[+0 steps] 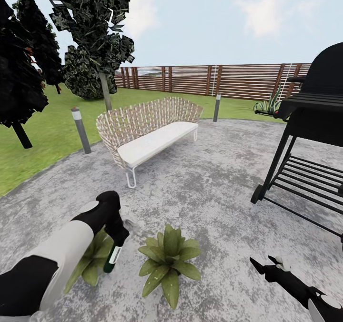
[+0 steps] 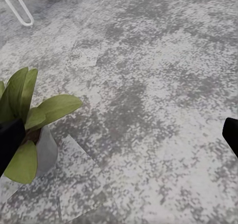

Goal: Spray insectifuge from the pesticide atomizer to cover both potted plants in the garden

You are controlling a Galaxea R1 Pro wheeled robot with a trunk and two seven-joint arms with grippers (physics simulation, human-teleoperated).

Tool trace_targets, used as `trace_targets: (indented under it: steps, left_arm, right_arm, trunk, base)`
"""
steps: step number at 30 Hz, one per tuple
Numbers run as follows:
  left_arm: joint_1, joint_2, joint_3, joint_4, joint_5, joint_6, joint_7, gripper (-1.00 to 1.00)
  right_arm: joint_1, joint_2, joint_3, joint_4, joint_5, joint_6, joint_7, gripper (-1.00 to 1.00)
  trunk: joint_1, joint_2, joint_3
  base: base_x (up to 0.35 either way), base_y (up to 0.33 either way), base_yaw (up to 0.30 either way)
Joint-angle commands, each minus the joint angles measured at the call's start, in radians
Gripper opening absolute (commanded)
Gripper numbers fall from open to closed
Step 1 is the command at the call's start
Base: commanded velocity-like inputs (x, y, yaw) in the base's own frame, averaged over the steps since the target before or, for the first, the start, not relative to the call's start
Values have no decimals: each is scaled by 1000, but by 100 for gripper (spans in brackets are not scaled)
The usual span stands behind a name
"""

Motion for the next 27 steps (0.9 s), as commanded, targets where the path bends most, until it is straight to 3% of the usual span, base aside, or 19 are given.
trace_targets:
  steps: [1, 9, 15, 20, 27]
  left_arm:
    - [1, 1, -6, -1, -7, 9, -9, -100]
    - [8, 61, -4, 20, -4, 6, -3, -100]
    - [62, 51, -3, 43, 5, 5, -9, -100]
    - [72, 21, -2, 46, 7, 4, -10, -100]
    - [74, 14, -3, 50, 8, 3, -11, -100]
  right_arm:
    - [-1, 0, -3, 1, -6, 1, 7, 100]
    - [-1, 0, -3, 1, -6, 1, 7, 100]
    - [-1, 0, -3, 1, -6, 1, 7, 100]
    - [-1, 0, -3, 1, -6, 1, 7, 100]
    - [-1, 0, -3, 1, -6, 1, 7, 100]
  trunk:
    - [0, 0, -1]
    - [0, 0, -1]
    - [0, 0, -1]
    - [0, 0, -1]
    - [0, 0, -1]
  base:
    - [0, 0, 0]
    - [0, 0, 0]
    - [18, 3, 0]
    - [208, 90, 0]
    - [38, 19, 0]
